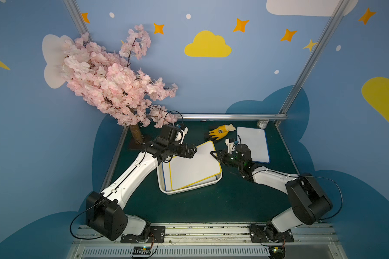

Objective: Put the whiteboard into the storage box
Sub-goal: Place the whiteboard in the storage box.

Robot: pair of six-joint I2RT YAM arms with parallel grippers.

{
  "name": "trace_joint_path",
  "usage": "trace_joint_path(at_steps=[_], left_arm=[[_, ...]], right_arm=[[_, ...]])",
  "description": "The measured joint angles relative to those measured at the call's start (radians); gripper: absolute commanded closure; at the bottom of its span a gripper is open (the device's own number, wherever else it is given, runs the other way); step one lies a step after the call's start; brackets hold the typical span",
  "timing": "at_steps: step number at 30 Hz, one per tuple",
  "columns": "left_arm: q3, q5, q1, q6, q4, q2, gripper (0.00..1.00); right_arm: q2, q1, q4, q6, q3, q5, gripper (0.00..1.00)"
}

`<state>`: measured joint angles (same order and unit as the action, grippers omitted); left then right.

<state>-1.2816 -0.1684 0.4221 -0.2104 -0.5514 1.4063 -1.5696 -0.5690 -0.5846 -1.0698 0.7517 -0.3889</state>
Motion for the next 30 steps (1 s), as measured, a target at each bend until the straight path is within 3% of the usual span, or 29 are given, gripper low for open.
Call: trace_joint_path(at_steps=[16,22,30], left_arm=[[0.000,0.007,-0.005,0.000,0.000,0.000,0.00],[0.000,0.013,-0.005,0.000,0.000,0.007,0.00],[0.000,0.044,-0.005,0.000,-0.001,0.017,0.00]], right_arm=[[-0.126,-0.022,-0.113,-0.025,0.002,0.014,0.45],[-0.127,-0.022,-0.005,0.022,0.042,0.026,0.32],[-0.133,-0.023,0.277,0.159,0.176,0.090,0.21]])
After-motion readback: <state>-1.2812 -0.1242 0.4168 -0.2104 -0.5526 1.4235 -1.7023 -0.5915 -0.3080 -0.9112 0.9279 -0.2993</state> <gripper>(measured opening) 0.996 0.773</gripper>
